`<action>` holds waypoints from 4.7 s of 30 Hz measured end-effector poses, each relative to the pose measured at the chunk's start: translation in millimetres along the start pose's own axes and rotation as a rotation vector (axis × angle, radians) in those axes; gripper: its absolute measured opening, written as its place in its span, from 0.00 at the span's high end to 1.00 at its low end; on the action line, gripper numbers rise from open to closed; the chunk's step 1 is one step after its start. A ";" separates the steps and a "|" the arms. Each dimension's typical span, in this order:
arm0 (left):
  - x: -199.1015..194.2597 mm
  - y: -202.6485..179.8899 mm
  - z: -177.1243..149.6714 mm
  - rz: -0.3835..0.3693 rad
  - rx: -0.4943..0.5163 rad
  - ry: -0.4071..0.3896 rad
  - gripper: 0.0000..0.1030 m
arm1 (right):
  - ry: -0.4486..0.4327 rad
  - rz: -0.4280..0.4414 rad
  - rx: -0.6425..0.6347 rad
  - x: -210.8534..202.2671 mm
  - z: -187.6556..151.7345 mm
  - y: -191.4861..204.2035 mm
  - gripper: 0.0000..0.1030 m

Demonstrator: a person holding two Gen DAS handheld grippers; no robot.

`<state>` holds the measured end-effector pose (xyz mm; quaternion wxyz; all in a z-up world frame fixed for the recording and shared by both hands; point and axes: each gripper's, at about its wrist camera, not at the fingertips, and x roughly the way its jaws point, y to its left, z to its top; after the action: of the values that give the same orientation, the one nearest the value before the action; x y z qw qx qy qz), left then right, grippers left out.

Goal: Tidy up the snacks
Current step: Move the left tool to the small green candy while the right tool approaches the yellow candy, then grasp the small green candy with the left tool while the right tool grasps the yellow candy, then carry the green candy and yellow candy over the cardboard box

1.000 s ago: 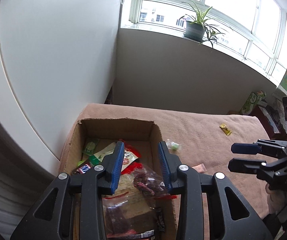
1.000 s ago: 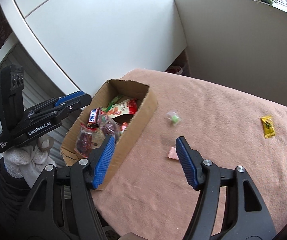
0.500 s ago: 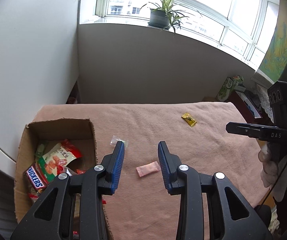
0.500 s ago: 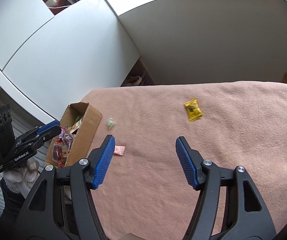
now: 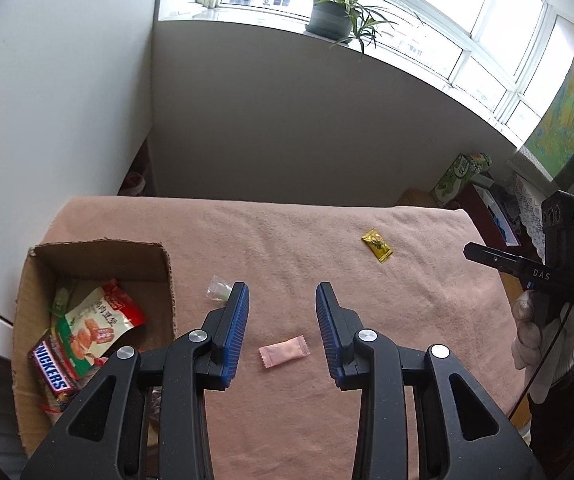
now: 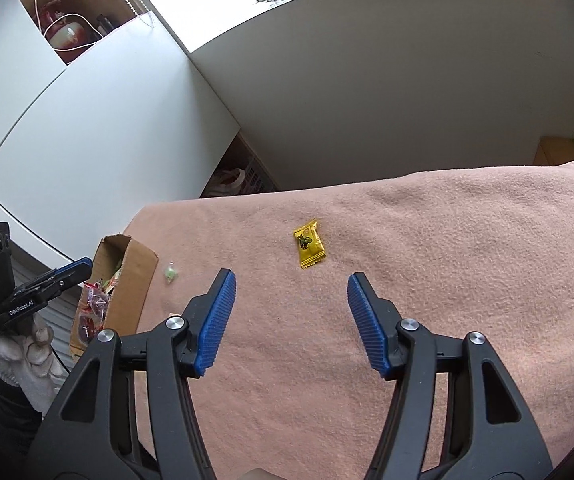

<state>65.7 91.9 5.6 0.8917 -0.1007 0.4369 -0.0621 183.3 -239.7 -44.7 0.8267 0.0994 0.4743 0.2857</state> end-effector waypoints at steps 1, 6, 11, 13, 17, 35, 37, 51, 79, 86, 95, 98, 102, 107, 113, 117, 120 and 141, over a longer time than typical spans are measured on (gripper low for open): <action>8.1 -2.1 0.9 -0.001 -0.008 0.011 0.68 | 0.006 0.002 0.002 3.3 1.2 -0.3 0.42; 57.2 -1.6 7.3 0.047 -0.059 0.107 0.68 | 0.035 -0.010 -0.027 15.9 5.4 4.8 0.48; 81.4 10.9 7.2 0.088 -0.145 0.154 0.68 | 0.050 -0.024 -0.056 28.9 12.7 7.5 0.48; 89.1 15.9 4.6 0.114 -0.163 0.176 0.68 | 0.066 -0.024 -0.061 37.7 14.9 7.8 0.48; 98.8 24.8 2.0 0.154 -0.195 0.197 0.68 | 0.088 -0.014 -0.062 53.1 15.8 8.7 0.52; 130.8 18.7 7.7 0.213 -0.164 0.218 0.63 | 0.149 -0.041 -0.082 97.7 21.2 3.6 0.56; 127.7 15.3 9.7 0.201 -0.135 0.216 0.63 | 0.153 -0.056 -0.089 102.0 21.9 3.9 0.57; 119.9 19.7 -8.6 0.240 -0.177 0.284 0.62 | 0.170 -0.086 -0.098 121.1 28.9 -1.4 0.57; 116.3 -9.7 -32.3 0.229 0.022 0.248 0.79 | 0.222 -0.215 -0.179 142.7 32.6 10.4 0.77; 103.7 -19.1 -34.0 0.209 0.044 0.241 0.80 | 0.221 -0.204 -0.175 130.4 24.1 8.8 0.77; 84.5 -39.7 -47.7 0.158 0.065 0.223 0.80 | 0.200 -0.179 -0.154 112.6 8.4 9.8 0.77; 72.6 -50.5 -53.3 0.145 0.077 0.215 0.81 | 0.189 -0.163 -0.159 102.9 6.1 15.1 0.77; 61.1 -53.7 -52.3 0.118 0.083 0.200 0.81 | 0.172 -0.141 -0.180 90.9 5.9 29.8 0.77; 52.9 -40.6 -47.0 0.099 0.075 0.179 0.81 | 0.157 -0.118 -0.208 79.9 5.3 51.9 0.77; 31.9 -13.8 -36.9 0.081 0.058 0.133 0.81 | 0.146 -0.084 -0.259 70.1 2.7 83.9 0.77; 10.0 -0.2 -33.6 0.078 0.031 0.093 0.81 | 0.139 -0.052 -0.300 62.9 -1.2 110.9 0.77; -5.3 11.8 -32.9 0.084 0.015 0.069 0.81 | 0.141 -0.027 -0.330 62.5 -4.3 133.8 0.77; -67.8 115.3 -66.4 0.161 -0.148 0.022 0.81 | 0.255 0.159 -0.497 94.5 -57.7 278.6 0.77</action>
<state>-25.6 209.1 -9.0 0.8791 -0.1300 0.4567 0.0409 65.9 35.3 -22.8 0.7345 -0.1059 0.4805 0.4673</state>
